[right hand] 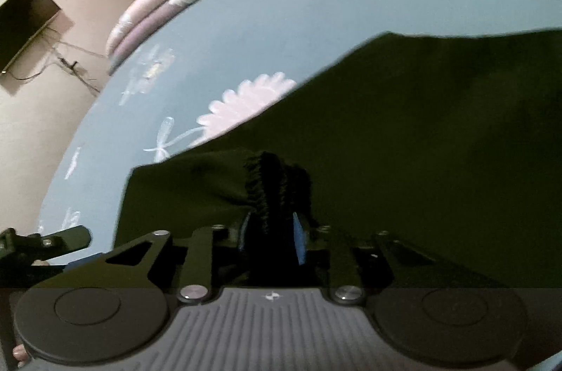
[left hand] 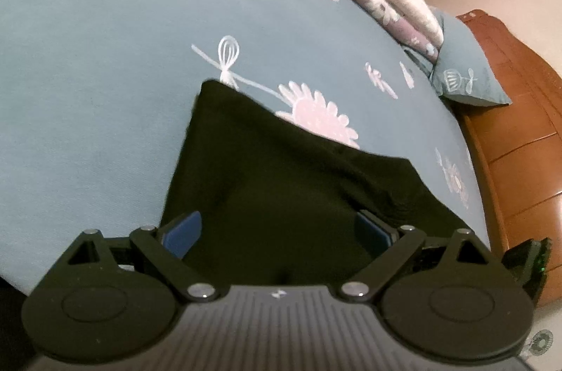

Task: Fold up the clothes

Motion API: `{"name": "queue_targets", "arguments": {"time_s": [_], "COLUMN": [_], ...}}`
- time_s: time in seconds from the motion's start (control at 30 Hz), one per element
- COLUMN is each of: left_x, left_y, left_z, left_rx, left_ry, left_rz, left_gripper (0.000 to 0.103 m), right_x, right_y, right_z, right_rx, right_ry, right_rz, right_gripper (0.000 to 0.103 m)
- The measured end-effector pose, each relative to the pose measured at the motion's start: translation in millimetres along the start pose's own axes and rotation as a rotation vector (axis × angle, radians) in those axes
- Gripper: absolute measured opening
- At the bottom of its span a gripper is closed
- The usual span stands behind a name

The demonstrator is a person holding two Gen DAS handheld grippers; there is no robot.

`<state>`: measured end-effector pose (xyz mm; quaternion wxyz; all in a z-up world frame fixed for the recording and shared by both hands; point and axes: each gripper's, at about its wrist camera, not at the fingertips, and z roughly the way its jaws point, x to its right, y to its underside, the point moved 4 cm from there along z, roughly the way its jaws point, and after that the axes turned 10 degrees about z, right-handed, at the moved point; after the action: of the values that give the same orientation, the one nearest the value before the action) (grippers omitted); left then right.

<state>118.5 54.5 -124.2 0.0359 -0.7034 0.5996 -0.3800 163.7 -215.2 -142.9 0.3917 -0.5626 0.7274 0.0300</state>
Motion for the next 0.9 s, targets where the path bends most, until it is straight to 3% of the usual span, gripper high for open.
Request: {"name": "queue_targets", "arguments": {"time_s": [0.17, 0.23, 0.33, 0.43, 0.5, 0.57, 0.67, 0.73, 0.8, 0.9], "left_x": [5, 8, 10, -7, -19, -30, -32, -23, -14, -12], "left_y": [-19, -33, -48, -51, -49, -49, -56, -63, -69, -73], "left_z": [-12, -5, 23, 50, 56, 49, 38, 34, 37, 55], "left_rx": [0.008, 0.003, -0.046, -0.080, -0.074, -0.048, -0.051, -0.043, -0.058, -0.081], "left_ry": [0.042, 0.083, 0.174, 0.078, -0.050, -0.030, -0.081, -0.055, 0.003, 0.005], "left_rz": [0.036, 0.057, 0.055, 0.039, 0.083, 0.079, 0.077, 0.111, 0.124, 0.163], "left_gripper": [0.094, 0.095, 0.096, 0.095, 0.094, 0.094, 0.094, 0.095, 0.095, 0.095], "right_x": [-4, -9, -18, -16, -13, -11, -18, -29, -44, -62], "right_y": [-3, 0, 5, 11, 13, 14, 21, 30, 40, 48], "right_z": [-34, -41, -33, -23, -21, -21, -15, -8, -2, -5], "right_rx": [0.121, 0.129, 0.111, 0.079, 0.063, 0.054, 0.018, -0.001, -0.021, 0.015], "right_ry": [-0.022, -0.055, -0.083, -0.087, -0.096, -0.115, -0.162, -0.158, -0.137, -0.033], "right_rz": [-0.023, -0.044, -0.069, -0.058, -0.052, -0.052, -0.055, -0.099, -0.171, -0.300], "right_gripper": [0.049, 0.055, 0.055, 0.055, 0.055, 0.056, 0.058, 0.059, 0.058, 0.058]}}
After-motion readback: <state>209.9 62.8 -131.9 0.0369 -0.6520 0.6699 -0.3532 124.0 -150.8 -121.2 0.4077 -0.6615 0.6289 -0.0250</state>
